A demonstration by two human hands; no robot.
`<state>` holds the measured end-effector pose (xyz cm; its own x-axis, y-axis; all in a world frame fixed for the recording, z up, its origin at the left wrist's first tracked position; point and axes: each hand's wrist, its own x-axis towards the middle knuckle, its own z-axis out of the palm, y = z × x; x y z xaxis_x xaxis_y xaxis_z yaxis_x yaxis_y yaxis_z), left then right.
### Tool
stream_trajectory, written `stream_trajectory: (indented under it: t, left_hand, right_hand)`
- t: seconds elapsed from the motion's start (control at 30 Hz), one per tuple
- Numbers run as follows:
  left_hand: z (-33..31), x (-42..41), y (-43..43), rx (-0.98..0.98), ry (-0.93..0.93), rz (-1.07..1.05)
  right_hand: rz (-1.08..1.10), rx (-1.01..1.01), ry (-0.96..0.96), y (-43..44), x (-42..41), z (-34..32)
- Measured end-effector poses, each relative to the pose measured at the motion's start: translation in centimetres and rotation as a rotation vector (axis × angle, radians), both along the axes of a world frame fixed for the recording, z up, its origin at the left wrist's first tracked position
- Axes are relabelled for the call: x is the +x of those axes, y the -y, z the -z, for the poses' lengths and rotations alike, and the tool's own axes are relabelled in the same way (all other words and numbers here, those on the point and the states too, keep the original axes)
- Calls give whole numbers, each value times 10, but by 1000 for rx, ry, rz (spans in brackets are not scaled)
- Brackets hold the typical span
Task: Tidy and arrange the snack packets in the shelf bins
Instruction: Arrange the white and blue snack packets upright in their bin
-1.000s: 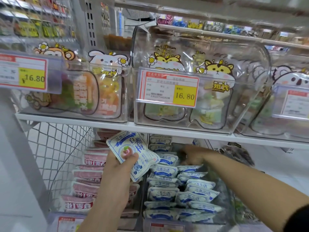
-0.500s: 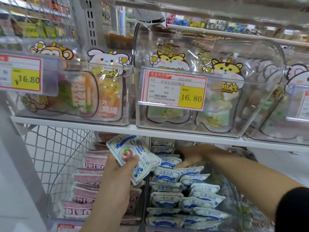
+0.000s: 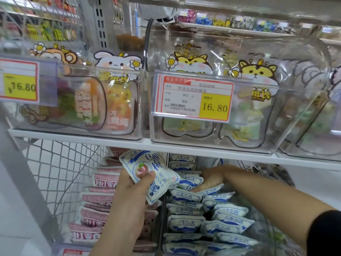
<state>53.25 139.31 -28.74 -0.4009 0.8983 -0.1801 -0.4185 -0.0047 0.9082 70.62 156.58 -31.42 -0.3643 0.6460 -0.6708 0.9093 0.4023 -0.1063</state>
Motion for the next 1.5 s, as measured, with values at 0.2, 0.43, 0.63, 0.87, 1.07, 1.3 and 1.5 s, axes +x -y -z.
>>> stream_trajectory:
  t: [0.2,0.43,0.63,0.87,1.07,1.3,1.5]
  left_hand:
    - [1,-1,1,17,10,-10]
    - [4,-6,3,-1,-22,-6]
    - [1,-5,6,17,-30,-2]
    - [5,2,8,36,-91,15]
    - [4,11,15,52,-188,45]
    - [5,24,27,72,-238,87]
    - [6,41,32,42,-259,115]
  right_hand:
    - [-19,4,0,6,1,-6]
    - [-52,28,-45,19,4,-26]
    - [-27,204,-233,39,23,-49]
    - [-6,872,-543,78,50,-34]
    - [291,1029,-869,113,68,-23]
    - [333,1137,-984,147,78,-33]
    - [529,1071,-1255,181,88,-49]
